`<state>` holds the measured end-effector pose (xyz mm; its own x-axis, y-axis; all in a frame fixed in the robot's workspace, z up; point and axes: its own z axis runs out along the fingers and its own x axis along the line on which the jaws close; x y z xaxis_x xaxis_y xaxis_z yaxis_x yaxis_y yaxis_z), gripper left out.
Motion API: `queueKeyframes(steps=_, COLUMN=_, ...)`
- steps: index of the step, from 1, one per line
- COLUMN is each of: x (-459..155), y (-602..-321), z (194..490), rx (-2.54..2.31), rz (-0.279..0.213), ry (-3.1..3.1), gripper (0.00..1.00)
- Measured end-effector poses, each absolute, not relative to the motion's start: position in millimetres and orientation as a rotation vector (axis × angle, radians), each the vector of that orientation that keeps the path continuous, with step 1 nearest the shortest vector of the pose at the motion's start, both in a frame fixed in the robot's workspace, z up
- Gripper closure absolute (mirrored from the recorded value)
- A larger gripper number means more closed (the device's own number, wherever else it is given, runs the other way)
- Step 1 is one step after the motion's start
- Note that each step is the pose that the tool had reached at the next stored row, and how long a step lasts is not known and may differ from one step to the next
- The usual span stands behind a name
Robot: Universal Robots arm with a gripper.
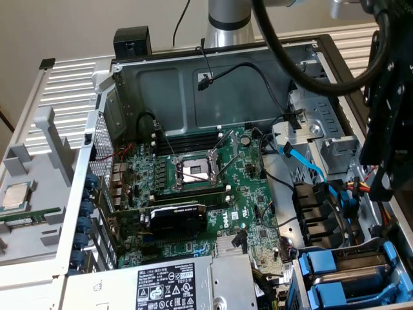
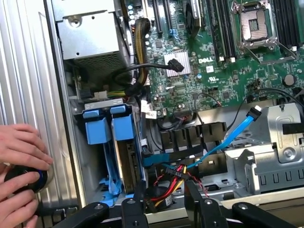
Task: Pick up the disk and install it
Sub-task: 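Insert the first disk wire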
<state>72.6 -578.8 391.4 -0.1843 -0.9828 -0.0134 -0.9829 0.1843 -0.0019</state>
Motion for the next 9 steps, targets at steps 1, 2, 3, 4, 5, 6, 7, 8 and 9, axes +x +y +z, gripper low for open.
queueKeyframes(steps=1, x=72.6, y=-578.4, z=391.4, rx=-1.993, rz=0.010, ry=2.413, gripper=0.53)
queueKeyframes(steps=2, x=72.6, y=-578.2, z=391.1, rx=-1.989, rz=0.010, ry=2.416, gripper=0.53)
queueKeyframes(steps=3, x=72.6, y=-578.1, z=390.5, rx=-1.985, rz=0.010, ry=2.419, gripper=0.47)
queueKeyframes(steps=4, x=72.6, y=-577.9, z=389.6, rx=-1.980, rz=0.009, ry=2.422, gripper=0.47)
queueKeyframes(steps=5, x=72.6, y=-577.8, z=388.4, rx=-1.975, rz=0.009, ry=2.425, gripper=0.47)
queueKeyframes(steps=6, x=72.6, y=-577.7, z=387.5, rx=-1.971, rz=0.007, ry=2.427, gripper=0.47)
queueKeyframes(steps=7, x=72.6, y=-577.7, z=386.7, rx=-1.966, rz=0.007, ry=2.430, gripper=0.47)
queueKeyframes(steps=8, x=72.7, y=-577.7, z=385.8, rx=-1.959, rz=0.008, ry=2.433, gripper=0.47)
queueKeyframes(steps=9, x=72.7, y=-577.6, z=385.0, rx=-1.954, rz=0.009, ry=2.436, gripper=0.47)
